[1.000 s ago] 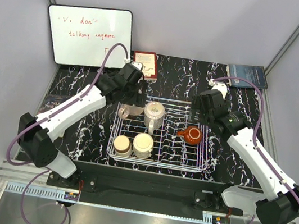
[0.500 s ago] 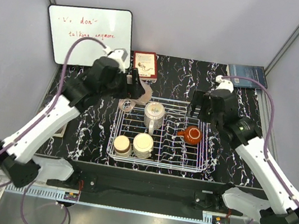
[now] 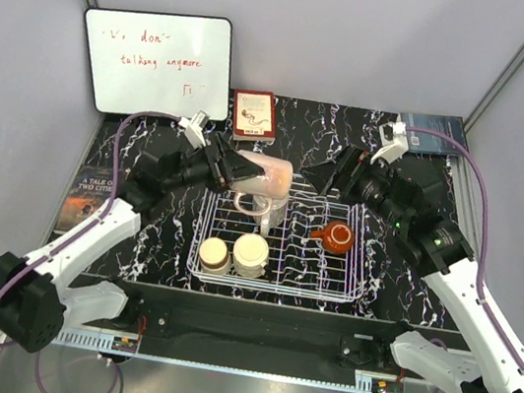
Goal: Unload the cups from the dish rack
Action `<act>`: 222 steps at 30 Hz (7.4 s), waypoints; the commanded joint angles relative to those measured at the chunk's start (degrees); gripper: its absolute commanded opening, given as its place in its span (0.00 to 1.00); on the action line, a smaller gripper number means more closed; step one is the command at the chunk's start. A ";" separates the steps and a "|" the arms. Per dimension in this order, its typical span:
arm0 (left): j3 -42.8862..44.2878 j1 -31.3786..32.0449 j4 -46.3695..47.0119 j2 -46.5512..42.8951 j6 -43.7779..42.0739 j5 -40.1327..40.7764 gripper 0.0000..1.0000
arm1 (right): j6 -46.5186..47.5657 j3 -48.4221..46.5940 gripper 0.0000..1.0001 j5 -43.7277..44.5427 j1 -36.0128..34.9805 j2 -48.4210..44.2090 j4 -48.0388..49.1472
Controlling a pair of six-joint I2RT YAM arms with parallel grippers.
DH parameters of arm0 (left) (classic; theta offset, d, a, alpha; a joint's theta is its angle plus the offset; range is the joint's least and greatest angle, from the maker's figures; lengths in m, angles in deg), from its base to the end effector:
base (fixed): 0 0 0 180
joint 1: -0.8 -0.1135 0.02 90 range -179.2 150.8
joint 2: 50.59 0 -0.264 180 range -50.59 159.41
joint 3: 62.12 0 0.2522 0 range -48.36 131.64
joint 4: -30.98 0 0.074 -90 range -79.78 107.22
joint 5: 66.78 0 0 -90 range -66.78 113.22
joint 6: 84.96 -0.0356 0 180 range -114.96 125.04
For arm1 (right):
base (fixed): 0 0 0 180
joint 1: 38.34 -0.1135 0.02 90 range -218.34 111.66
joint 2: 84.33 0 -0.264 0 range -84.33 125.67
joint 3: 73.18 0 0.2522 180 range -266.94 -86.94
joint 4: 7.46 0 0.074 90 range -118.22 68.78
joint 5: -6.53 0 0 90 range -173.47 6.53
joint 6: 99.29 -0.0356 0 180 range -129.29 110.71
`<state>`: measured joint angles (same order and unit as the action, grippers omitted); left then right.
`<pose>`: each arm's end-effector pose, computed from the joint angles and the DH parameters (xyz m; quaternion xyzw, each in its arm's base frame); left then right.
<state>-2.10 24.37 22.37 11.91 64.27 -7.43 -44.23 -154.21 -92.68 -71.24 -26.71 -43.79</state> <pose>0.2244 -0.1177 0.3166 -0.0681 0.7603 -0.5584 0.3248 0.1786 0.1223 0.4123 -0.0361 0.7804 0.3987 0.4803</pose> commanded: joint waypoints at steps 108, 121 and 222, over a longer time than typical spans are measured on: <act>8.67 -9.95 -45.84 -2.30 -20.37 22.04 0.99 | 2.85 -46.54 0.00 28.89 35.89 49.05 -35.97; 7.79 -8.98 -45.75 0.08 -21.52 22.66 0.99 | 3.12 -52.35 0.00 23.64 38.35 64.80 -34.56; 46.47 30.47 -59.37 33.40 -11.95 50.77 0.98 | 7.69 -2.43 1.00 18.18 14.54 -0.32 -24.10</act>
<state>46.32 52.52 -35.03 50.97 45.97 39.30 -37.30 -157.03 -74.10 -56.05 -25.74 -67.83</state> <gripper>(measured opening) 0.987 0.994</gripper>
